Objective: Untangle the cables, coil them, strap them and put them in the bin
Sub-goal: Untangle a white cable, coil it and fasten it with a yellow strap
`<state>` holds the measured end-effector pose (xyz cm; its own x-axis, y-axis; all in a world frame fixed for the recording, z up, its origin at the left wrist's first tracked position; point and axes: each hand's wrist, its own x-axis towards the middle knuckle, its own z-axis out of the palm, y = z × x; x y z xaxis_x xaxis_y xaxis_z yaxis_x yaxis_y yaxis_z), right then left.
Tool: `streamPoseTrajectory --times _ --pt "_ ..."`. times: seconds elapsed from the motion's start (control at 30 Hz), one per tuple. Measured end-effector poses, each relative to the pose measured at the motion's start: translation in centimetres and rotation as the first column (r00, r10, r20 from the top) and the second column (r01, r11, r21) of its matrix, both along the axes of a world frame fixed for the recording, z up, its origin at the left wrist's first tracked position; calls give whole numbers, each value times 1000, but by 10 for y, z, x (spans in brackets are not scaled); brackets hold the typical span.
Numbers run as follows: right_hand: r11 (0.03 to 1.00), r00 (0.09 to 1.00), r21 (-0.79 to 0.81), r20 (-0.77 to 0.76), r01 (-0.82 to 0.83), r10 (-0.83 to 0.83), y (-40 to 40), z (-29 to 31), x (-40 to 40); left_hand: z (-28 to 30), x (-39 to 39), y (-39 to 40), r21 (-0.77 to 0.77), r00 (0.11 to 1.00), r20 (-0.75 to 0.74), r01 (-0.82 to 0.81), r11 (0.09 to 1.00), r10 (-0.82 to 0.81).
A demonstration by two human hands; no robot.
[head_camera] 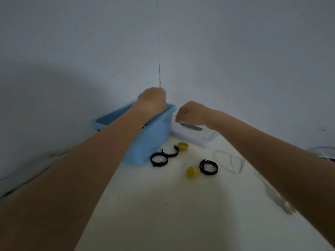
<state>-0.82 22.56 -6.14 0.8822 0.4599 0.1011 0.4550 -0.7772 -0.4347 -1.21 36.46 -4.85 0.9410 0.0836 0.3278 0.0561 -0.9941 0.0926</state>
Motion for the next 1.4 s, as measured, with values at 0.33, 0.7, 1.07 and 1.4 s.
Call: streamPoseTrajectory --times 0.33,0.7,1.07,1.4 --pt "929 952 -365 -262 52 -157 -175 7 -58 -14 -43 -176 -104 818 -109 556 825 -565" --pt "808 880 -540 -233 236 -413 -329 -67 -137 -73 -79 -334 -166 458 -310 837 522 -833" --pt "815 761 264 297 515 -577 -378 49 -153 -48 -70 -344 -434 645 69 706 559 -761" --pt "737 882 493 -167 462 -441 -387 58 -164 -3 -60 -311 -505 862 154 489 711 -483"
